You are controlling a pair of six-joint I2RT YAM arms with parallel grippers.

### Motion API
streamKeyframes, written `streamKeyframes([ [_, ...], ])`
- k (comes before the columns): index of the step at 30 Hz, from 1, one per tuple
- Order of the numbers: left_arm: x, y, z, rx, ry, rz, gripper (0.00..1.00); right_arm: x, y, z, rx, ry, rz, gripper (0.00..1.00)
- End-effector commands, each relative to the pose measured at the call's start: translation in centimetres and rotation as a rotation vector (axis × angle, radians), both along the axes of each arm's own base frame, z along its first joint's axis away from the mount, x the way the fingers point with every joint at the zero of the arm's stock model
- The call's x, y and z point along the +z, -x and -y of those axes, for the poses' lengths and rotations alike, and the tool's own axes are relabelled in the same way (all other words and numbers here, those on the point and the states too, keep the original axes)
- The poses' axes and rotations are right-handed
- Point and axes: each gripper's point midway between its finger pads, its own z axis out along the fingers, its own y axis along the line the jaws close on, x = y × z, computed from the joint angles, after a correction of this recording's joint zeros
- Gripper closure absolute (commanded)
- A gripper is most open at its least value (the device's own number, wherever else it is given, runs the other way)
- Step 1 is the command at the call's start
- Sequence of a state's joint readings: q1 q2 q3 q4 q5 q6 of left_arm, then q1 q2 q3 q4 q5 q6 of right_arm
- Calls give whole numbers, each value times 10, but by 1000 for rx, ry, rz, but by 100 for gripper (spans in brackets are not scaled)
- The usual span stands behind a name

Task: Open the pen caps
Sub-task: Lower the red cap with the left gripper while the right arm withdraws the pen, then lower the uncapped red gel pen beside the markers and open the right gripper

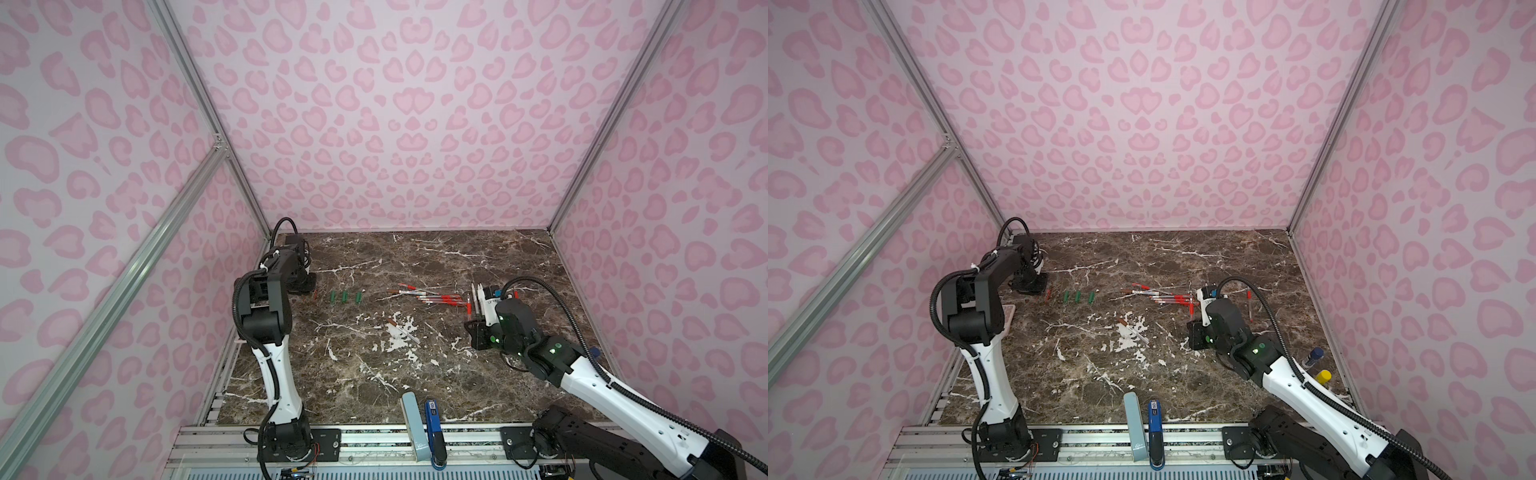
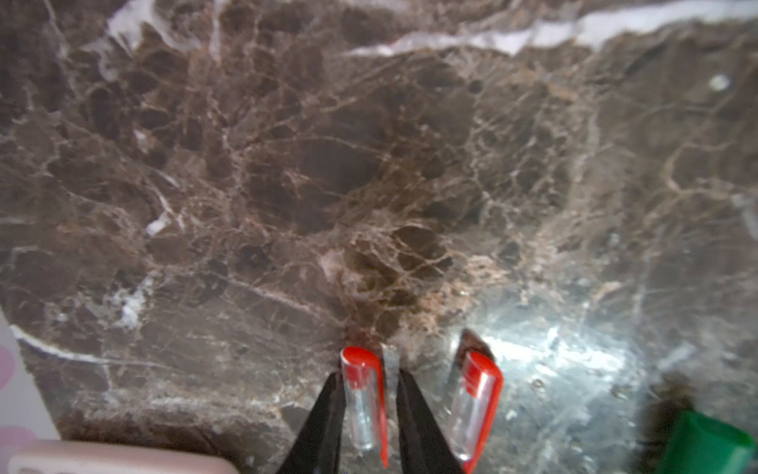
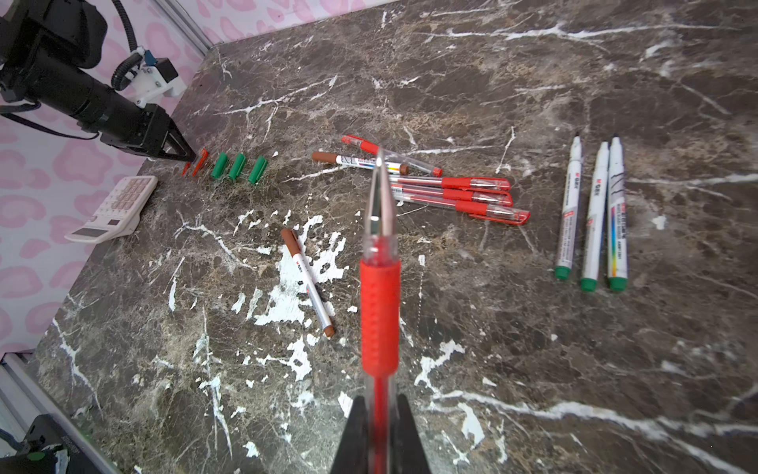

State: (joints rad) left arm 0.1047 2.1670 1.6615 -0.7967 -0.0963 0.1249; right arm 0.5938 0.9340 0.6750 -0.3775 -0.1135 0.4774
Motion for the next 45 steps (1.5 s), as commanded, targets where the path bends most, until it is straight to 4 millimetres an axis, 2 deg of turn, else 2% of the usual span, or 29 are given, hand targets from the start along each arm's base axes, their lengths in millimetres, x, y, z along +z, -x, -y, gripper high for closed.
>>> streamKeyframes([
  [1, 14, 4, 4, 9, 22, 11, 70, -1, 2, 3, 7, 9, -15, 100],
  [5, 39, 3, 10, 13, 46, 71, 66, 2, 1, 10, -4, 23, 2, 100],
  [11, 88, 14, 39, -34, 110, 187, 65, -5, -6, 30, -39, 73, -32, 100],
  [15, 119, 30, 67, -97, 168, 284, 55, -10, -19, 48, -72, 100, -73, 100],
  [18, 136, 45, 83, -144, 190, 348, 46, -13, -29, 60, -86, 132, -96, 100],
  [23, 151, 77, 108, -184, 307, 435, 29, -20, -47, 87, -129, 178, -164, 100],
  [30, 176, 112, 121, -239, 371, 625, 9, -30, -79, 118, -167, 218, -253, 100],
  [36, 190, 133, 131, -291, 432, 732, 4, -54, -107, 135, -184, 256, -350, 100],
  [40, 198, 134, 129, -285, 435, 756, 3, -68, -122, 145, -202, 288, -381, 100],
  [45, 199, 133, 128, -277, 439, 756, 3, -91, -134, 154, -210, 313, -464, 100],
])
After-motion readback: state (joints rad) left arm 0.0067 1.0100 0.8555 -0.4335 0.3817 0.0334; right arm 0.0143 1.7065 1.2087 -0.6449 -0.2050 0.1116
